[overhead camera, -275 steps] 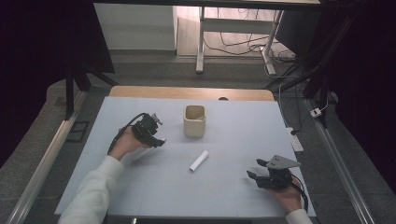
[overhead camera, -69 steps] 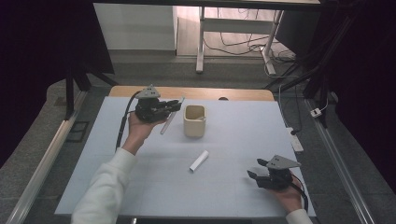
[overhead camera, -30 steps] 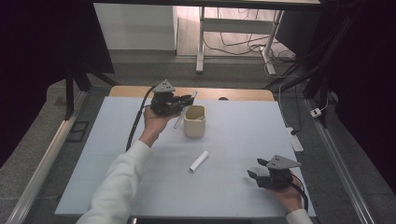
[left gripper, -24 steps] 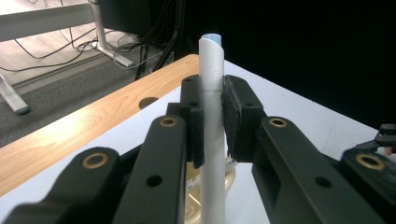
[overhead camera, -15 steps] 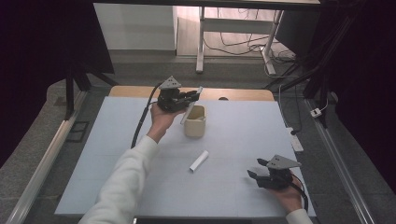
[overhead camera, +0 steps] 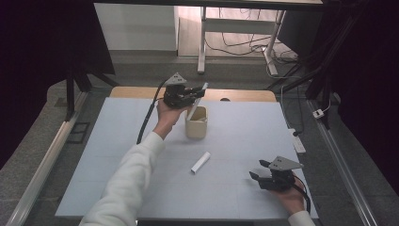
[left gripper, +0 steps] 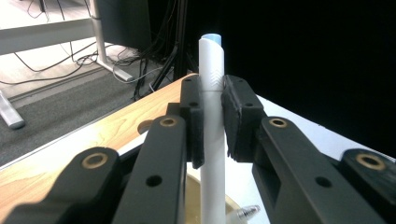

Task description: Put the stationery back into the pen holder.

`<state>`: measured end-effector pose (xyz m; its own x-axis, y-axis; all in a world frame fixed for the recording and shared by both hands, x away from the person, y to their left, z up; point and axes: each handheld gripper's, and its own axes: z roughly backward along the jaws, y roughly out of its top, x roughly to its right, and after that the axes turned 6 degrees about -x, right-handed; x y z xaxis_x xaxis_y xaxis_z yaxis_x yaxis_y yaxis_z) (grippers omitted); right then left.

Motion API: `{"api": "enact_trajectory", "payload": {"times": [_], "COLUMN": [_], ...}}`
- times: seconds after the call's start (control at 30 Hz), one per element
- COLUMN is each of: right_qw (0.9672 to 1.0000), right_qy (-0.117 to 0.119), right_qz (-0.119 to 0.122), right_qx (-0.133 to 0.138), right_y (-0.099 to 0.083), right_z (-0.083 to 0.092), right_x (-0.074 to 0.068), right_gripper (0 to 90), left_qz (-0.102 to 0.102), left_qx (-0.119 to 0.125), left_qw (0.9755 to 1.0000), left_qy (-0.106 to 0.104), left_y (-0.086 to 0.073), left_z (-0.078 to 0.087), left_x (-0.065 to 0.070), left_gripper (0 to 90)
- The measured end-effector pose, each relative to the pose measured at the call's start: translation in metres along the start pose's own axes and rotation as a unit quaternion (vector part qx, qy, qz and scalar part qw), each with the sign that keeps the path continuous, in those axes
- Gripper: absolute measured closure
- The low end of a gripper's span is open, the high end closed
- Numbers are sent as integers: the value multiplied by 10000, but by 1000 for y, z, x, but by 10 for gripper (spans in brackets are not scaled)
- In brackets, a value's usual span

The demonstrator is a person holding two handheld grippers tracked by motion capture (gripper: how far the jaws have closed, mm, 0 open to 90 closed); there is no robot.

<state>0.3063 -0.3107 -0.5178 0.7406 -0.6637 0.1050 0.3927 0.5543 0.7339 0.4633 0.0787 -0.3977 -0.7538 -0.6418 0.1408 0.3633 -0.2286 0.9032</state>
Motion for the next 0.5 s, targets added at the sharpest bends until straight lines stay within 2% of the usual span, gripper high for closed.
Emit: {"api": "enact_trajectory", "payload": {"times": [0.13, 0.5], "right_qw": [10000, 10000], "right_qy": [3, -3], "right_qz": [1, -14], "right_qx": [-14, -41], "right_y": [0, -1], "right_z": [-1, -1], "right_x": [0, 1], "right_gripper": [353, 354], "left_qz": [77, 97], "left_qx": [52, 151], "left_qw": [9999, 9998], "left_qy": [-60, 19], "left_y": [2, 5], "left_z": [-6, -10], "left_x": [-2, -7], "left_gripper": [779, 763]}}
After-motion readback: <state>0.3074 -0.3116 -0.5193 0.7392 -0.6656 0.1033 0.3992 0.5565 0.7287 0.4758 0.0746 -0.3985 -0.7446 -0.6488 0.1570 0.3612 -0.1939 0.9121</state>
